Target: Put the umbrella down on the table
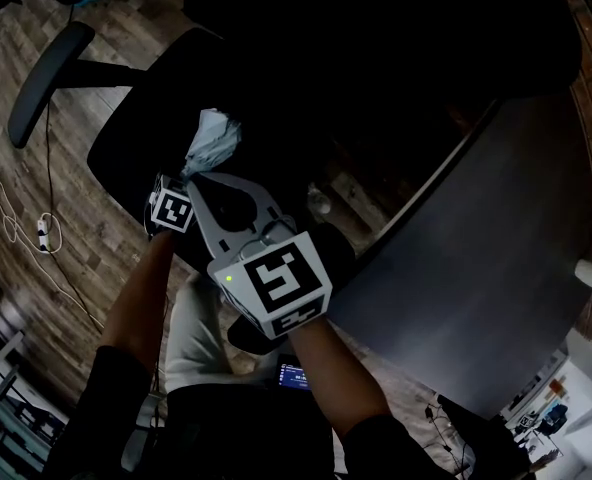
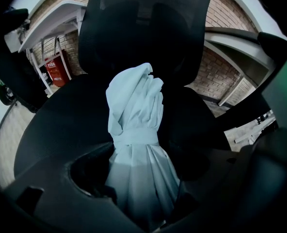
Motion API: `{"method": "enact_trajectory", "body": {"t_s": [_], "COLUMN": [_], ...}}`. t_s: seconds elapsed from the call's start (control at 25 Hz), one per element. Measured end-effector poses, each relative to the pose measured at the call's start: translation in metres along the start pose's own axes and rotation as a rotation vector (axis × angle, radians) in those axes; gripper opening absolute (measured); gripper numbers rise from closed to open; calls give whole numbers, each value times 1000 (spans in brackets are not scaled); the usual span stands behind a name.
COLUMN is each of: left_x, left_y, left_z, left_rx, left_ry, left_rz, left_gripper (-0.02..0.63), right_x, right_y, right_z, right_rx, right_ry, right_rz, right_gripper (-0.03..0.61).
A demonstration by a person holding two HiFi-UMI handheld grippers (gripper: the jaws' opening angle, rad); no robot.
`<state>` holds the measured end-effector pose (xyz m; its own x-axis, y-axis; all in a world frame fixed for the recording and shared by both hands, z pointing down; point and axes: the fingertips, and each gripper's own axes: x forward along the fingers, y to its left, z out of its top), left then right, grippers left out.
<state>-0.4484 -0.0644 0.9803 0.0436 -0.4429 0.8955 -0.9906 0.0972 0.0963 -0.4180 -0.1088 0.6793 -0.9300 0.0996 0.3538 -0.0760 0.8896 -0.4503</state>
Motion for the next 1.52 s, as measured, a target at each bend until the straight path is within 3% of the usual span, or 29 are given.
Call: {"method": "enact_trajectory", "body": {"t_s": [0.2,0.44,1.04,1.16,1.32,1.52], "left_x": [2,4,-41,-61,-78,-118], "left_y": [1,3,-25,-39,-38,-41], "left_z": [-2,-4,-27,-18,-12,20], "left_rx": [-7,-15,-66,-95,-71,-65], "left_ry": [16,34,27,-8,-26,-74], "left_rz": [1,4,-45,-73,-56,-51], "left_gripper": [349,288,279,278,278,278], "right_x": [0,-1,-20,-28,-39,-47], "right_y": [-1,-1,10,13,16,10], "right_z": [0,0,2,3,5,7], "right_rx": [-4,-5,-34,-44,-82,-163], "right_ry": [4,-3,36,56,89,149], "right_rz": [-4,-13,-45,-53,-69,-109], "right_gripper": [7,8,7,8,8,7]}}
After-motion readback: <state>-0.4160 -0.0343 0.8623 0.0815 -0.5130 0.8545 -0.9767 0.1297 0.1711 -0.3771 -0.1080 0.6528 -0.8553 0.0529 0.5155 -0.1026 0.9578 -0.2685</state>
